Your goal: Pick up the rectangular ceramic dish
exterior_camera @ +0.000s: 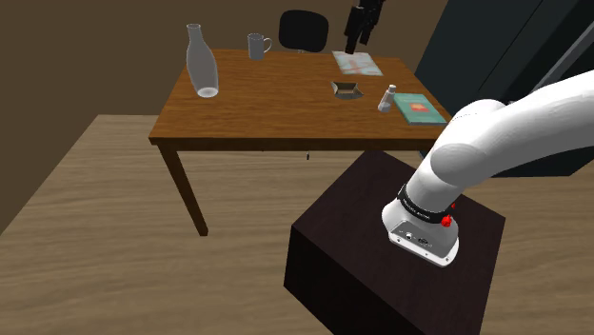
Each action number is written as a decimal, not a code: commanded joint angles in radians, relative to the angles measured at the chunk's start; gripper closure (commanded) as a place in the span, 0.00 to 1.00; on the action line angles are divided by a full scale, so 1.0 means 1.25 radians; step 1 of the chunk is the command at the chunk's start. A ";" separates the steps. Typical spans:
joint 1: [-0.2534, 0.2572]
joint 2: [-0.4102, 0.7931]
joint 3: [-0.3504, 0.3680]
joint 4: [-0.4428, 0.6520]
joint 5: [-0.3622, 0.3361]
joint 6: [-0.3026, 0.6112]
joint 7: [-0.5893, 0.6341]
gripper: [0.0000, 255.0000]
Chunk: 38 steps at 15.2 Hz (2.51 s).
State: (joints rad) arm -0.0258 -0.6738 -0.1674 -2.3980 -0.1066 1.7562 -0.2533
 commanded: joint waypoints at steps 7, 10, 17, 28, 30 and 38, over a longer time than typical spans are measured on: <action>-0.029 0.182 -0.135 0.052 -0.006 0.118 -0.117 0.00; -0.033 0.262 -0.183 0.086 0.011 0.156 -0.165 0.00; -0.047 0.475 -0.280 0.197 0.106 0.218 -0.300 0.00; -0.176 0.853 -0.310 0.471 0.337 0.203 -0.508 0.00; -0.213 0.921 -0.300 0.535 0.369 0.188 -0.530 0.00; -0.251 1.008 -0.278 0.574 0.411 0.219 -0.558 0.00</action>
State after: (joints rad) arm -0.3353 0.5754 -0.5180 -1.6826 0.4018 2.0222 -0.9460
